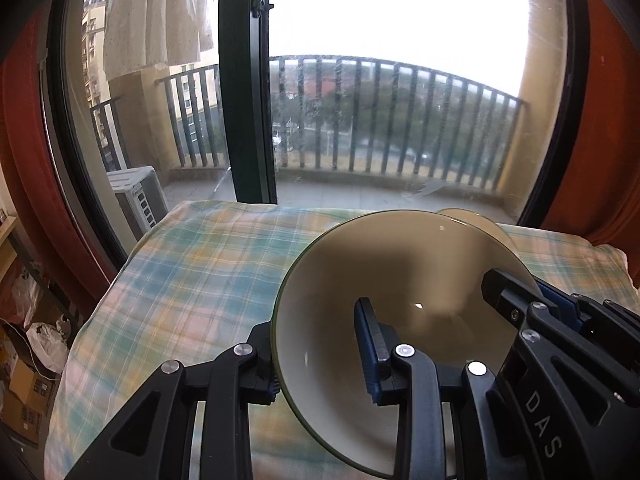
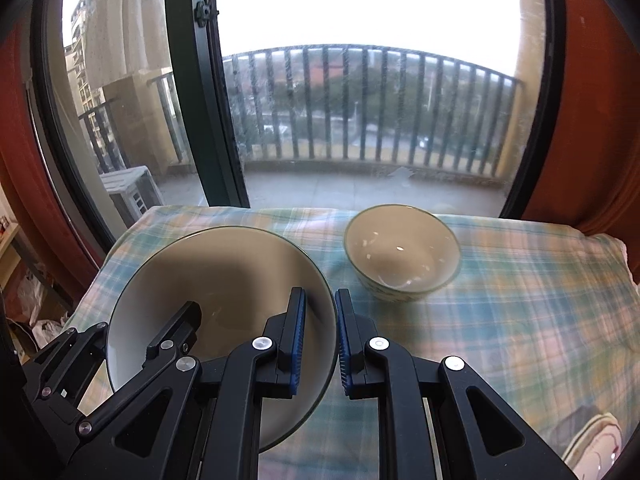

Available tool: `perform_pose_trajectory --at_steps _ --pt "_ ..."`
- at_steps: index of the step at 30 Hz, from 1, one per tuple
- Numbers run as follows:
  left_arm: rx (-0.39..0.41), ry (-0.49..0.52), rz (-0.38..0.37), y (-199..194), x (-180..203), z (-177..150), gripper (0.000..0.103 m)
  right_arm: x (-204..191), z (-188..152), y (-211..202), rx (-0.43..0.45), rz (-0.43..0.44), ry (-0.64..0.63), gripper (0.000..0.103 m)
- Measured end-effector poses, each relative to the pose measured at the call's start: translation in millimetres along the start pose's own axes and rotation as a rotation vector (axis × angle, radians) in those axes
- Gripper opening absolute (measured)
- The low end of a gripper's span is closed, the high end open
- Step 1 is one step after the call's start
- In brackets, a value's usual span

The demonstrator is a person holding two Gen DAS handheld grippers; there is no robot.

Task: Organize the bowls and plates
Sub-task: 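Lift and carry the cream bowl with the right gripper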

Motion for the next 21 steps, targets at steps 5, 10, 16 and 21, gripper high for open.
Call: perform_pose_trajectory --at_steps 5,10,16,21 --pt "0.017 0.016 -0.010 -24.4 9.7 -13.2 0.030 11.5 -14.2 -26.2 0.017 -0.005 0.012 0.018" --pt "0.030 0.021 -0.017 -42.3 17.5 -25.3 0.030 24.9 -29.6 -51.7 0.033 -0.011 0.020 0.018" --pt "0.050 0.033 -0.025 -62.3 29.7 -42.5 0.030 37.9 -49.5 -76.6 0.043 -0.007 0.033 0.018" --pt "0.051 0.038 -0.042 -75.1 43.5 -59.3 0.030 52.0 -67.6 -94.7 0.050 -0.016 0.035 0.018"
Point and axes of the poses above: each gripper's, at about its wrist camera, not at the fingertips, and y roughly the way its jaws point, x to its right, z to its top, the point moved 9 cm from there along y, roughly the way its jaws point, and after that the axes turned 12 degrees about -y, right-handed, at the moved point
